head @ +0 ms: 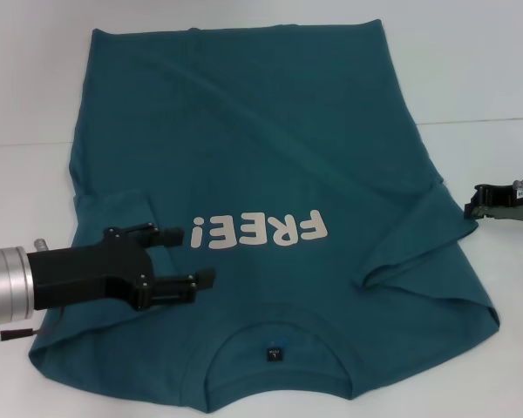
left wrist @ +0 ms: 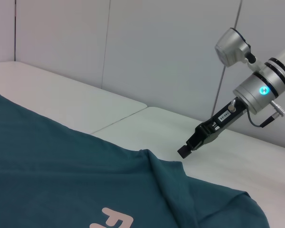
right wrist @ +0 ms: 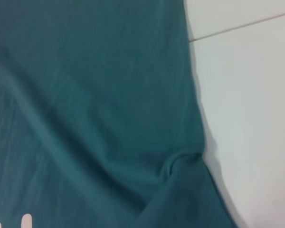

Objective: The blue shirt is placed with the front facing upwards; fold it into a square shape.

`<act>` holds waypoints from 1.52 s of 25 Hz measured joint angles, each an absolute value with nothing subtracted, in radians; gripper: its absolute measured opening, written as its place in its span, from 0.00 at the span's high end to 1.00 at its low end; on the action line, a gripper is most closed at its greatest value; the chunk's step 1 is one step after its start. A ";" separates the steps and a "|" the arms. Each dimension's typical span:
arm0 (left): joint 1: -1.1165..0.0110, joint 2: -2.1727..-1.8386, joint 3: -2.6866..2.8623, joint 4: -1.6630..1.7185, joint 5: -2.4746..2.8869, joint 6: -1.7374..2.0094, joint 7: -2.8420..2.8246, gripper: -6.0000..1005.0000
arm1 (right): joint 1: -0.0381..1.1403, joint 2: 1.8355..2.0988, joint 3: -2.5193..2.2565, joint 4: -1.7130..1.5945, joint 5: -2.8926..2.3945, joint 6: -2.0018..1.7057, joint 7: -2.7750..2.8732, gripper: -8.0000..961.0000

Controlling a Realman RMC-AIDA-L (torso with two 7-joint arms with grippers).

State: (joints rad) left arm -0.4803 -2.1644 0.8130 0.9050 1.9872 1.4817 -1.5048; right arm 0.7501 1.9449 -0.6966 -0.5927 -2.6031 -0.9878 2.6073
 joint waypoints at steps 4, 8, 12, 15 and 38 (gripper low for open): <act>-0.483 -2.164 0.814 0.905 1.987 1.482 -1.505 0.16 | 0.743 1.942 -0.694 -0.594 -2.603 -0.990 2.617 0.97; -0.485 -2.164 0.817 0.906 1.987 1.482 -1.507 0.16 | 0.736 1.923 -0.679 -0.587 -2.601 -0.987 2.636 0.93; -0.485 -2.163 0.821 0.907 1.986 1.482 -1.508 0.16 | 0.729 1.924 -0.671 -0.588 -2.601 -0.980 2.637 0.85; -0.485 -2.163 0.821 0.909 1.983 1.482 -1.508 0.16 | 0.732 1.926 -0.671 -0.585 -2.597 -0.978 2.636 0.79; -0.485 -2.163 0.821 0.910 1.982 1.482 -1.506 0.16 | 0.758 1.938 -0.680 -0.509 -2.575 -0.909 2.625 0.17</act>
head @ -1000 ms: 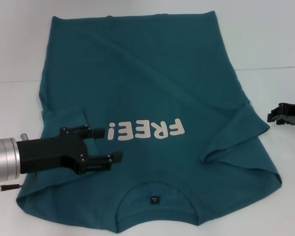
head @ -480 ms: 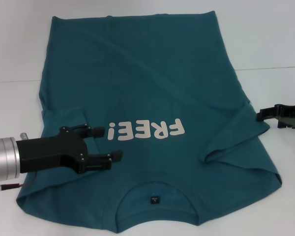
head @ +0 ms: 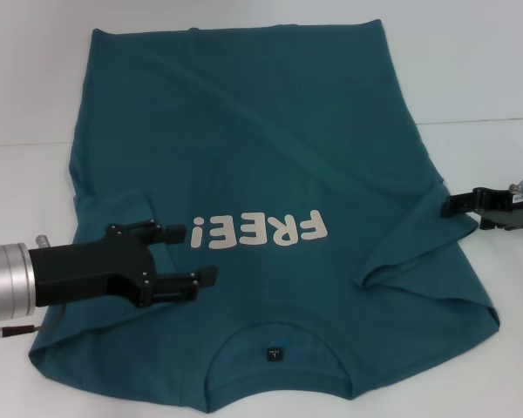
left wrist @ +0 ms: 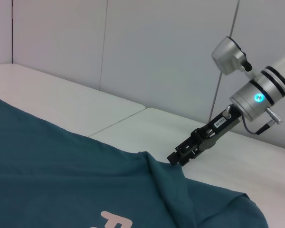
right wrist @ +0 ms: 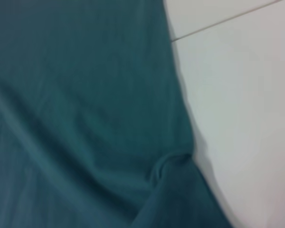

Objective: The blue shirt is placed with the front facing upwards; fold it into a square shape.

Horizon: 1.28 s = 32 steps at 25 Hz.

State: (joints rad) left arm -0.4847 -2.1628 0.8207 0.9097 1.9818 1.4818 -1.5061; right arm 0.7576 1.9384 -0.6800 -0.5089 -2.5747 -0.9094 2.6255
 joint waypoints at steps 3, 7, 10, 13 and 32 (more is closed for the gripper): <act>-0.485 -2.163 0.820 0.910 1.982 1.482 -1.506 0.16 | 0.767 1.939 -0.682 -0.496 -2.574 -0.905 2.625 0.17; -0.485 -2.163 0.818 0.909 1.984 1.482 -1.506 0.16 | 0.773 1.939 -0.684 -0.488 -2.574 -0.901 2.625 0.17; -0.485 -2.163 0.817 0.908 1.985 1.482 -1.505 0.16 | 0.777 1.941 -0.682 -0.488 -2.574 -0.901 2.625 0.18; -0.485 -2.163 0.816 0.908 1.985 1.482 -1.505 0.16 | 0.781 1.943 -0.683 -0.480 -2.574 -0.901 2.625 0.18; -0.485 -2.163 0.815 0.907 1.987 1.482 -1.505 0.16 | 0.774 1.936 -0.692 -0.480 -2.582 -0.912 2.621 0.84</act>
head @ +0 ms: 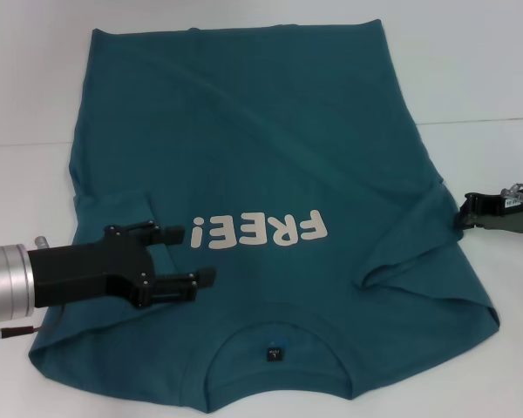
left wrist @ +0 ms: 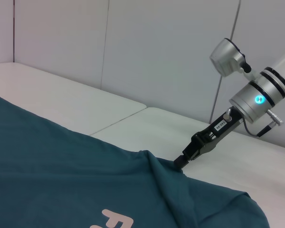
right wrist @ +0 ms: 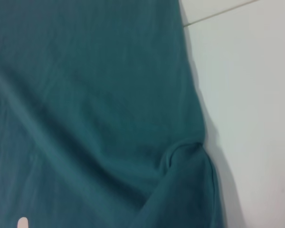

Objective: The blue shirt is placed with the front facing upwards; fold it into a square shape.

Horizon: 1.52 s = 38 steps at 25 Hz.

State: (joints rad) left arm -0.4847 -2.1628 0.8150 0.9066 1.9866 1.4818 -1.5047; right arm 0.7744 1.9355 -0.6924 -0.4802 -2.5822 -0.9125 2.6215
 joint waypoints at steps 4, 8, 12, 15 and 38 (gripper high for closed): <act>-0.485 -2.163 0.816 0.907 1.985 1.482 -1.505 0.16 | 0.772 1.936 -0.695 -0.485 -2.583 -0.913 2.621 0.93; -0.485 -2.163 0.816 0.906 1.985 1.482 -1.505 0.16 | 0.768 1.936 -0.695 -0.494 -2.579 -0.924 2.610 0.95; -0.485 -2.163 0.816 0.907 1.986 1.482 -1.506 0.16 | 0.753 1.946 -0.688 -0.544 -2.569 -0.955 2.604 0.96; -0.485 -2.163 0.816 0.907 1.986 1.482 -1.507 0.16 | 0.740 1.950 -0.687 -0.584 -2.544 -0.988 2.599 0.97; -0.483 -2.164 0.814 0.906 1.983 1.482 -1.504 0.16 | 0.769 1.981 -0.691 -0.617 -2.384 -0.949 2.622 0.98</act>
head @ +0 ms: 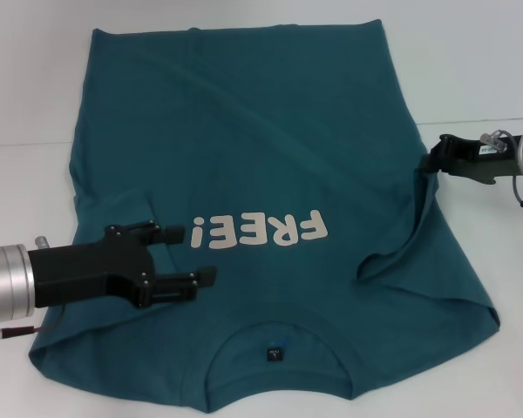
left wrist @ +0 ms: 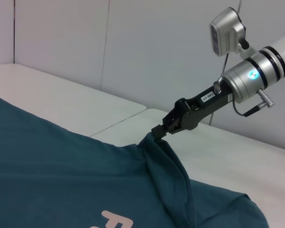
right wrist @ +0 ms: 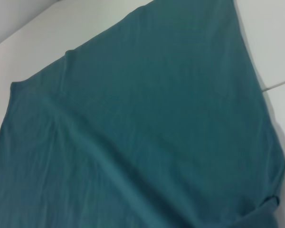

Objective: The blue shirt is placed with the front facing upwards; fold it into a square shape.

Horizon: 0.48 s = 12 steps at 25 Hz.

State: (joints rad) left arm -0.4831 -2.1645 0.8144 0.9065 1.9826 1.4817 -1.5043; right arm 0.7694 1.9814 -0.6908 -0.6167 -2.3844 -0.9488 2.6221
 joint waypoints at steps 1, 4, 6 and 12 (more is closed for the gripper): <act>-0.483 -2.164 0.814 0.907 1.982 1.482 -1.504 0.16 | 0.772 1.984 -0.689 -0.610 -2.384 -0.935 2.622 0.98; -0.481 -2.164 0.815 0.907 1.982 1.482 -1.499 0.16 | 0.775 1.991 -0.686 -0.599 -2.381 -0.905 2.623 0.98; -0.479 -2.164 0.815 0.906 1.982 1.482 -1.494 0.16 | 0.780 1.993 -0.686 -0.588 -2.378 -0.890 2.624 0.98; -0.474 -2.166 0.815 0.905 1.982 1.482 -1.491 0.16 | 0.808 2.003 -0.686 -0.559 -2.373 -0.845 2.625 0.97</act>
